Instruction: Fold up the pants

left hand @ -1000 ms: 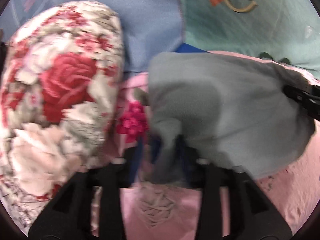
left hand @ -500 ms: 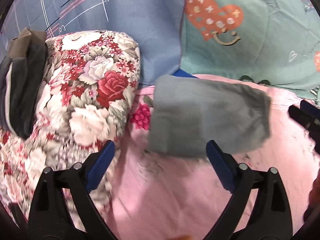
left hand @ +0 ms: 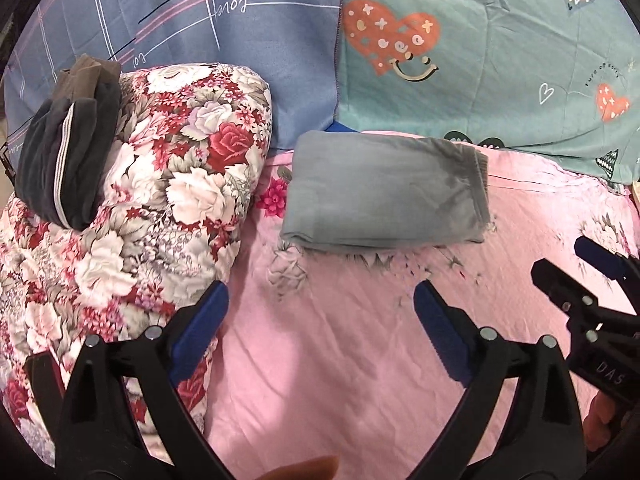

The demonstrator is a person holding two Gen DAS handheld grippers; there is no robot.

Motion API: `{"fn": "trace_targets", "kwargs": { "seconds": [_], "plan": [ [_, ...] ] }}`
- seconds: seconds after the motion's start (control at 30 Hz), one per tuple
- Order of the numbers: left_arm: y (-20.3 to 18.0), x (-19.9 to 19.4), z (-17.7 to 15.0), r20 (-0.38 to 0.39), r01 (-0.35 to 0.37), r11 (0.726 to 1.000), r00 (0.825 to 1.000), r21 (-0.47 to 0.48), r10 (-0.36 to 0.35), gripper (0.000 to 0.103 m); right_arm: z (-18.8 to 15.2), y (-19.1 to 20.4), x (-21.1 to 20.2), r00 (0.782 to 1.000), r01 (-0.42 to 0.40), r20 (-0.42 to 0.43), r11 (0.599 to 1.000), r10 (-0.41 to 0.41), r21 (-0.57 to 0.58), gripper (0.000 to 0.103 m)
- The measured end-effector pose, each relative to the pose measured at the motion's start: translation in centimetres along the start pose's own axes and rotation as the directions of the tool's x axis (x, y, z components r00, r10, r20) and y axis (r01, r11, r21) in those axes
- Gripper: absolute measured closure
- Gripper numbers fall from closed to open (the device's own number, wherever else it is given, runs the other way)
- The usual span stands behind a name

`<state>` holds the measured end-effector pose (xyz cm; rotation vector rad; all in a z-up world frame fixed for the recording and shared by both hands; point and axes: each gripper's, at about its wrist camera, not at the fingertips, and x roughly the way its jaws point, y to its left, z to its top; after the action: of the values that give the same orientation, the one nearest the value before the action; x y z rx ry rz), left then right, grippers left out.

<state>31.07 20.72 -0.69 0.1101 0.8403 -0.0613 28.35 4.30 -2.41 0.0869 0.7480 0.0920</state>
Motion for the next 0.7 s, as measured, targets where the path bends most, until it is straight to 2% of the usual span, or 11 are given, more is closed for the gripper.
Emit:
{"fn": "trace_targets", "kwargs": {
  "seconds": [0.43,0.7],
  "plan": [
    [-1.2,-4.0,-2.8,0.023,-0.013,1.000,1.000,0.022,0.012,0.008,-2.3,0.1,-3.4,1.000,-0.001,0.013,1.000,0.001,0.001,0.022],
    [-1.7,-5.4,-3.1,0.039,-0.007,0.999,0.999,0.032,0.006,0.008,-2.6,0.2,-4.8,0.999,-0.012,0.034,1.000,0.012,-0.001,0.022]
  ]
}}
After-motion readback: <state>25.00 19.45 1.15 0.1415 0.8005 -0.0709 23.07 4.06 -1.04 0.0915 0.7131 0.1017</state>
